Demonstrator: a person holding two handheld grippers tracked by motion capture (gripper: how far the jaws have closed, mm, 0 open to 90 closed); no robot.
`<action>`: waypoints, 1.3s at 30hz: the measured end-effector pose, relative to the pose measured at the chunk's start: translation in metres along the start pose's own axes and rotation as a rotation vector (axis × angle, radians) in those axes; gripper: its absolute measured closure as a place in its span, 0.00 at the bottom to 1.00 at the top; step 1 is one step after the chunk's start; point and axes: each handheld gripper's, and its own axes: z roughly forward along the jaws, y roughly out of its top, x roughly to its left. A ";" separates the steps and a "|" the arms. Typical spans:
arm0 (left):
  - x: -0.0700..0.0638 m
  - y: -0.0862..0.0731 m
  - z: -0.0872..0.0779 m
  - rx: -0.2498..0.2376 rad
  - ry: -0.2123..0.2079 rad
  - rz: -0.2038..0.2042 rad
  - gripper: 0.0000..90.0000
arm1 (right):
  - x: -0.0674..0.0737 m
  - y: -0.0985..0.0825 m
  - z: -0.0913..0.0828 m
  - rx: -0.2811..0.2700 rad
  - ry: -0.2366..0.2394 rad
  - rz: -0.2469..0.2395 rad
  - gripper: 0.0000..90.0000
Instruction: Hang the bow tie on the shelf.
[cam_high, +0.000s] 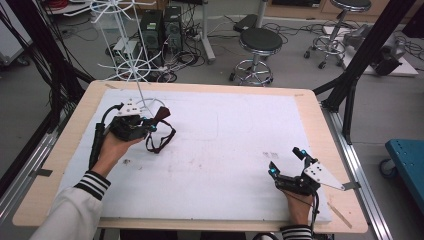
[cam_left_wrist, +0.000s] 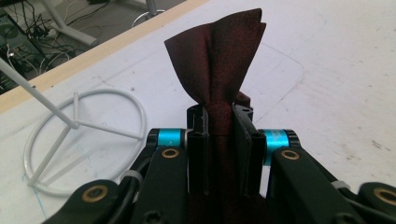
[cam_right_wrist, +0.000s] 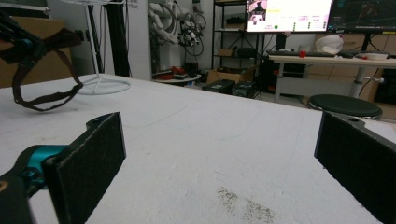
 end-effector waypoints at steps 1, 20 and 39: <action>0.000 -0.001 -0.004 -0.012 -0.004 -0.004 0.86 | 0.000 0.000 0.000 0.001 -0.002 0.001 0.01; 0.016 0.000 -0.059 -0.153 0.005 -0.048 0.86 | 0.000 0.000 0.000 0.002 -0.001 0.002 0.01; 0.035 0.015 -0.092 -0.249 0.037 -0.070 0.86 | 0.000 0.000 0.000 0.003 -0.004 0.002 0.01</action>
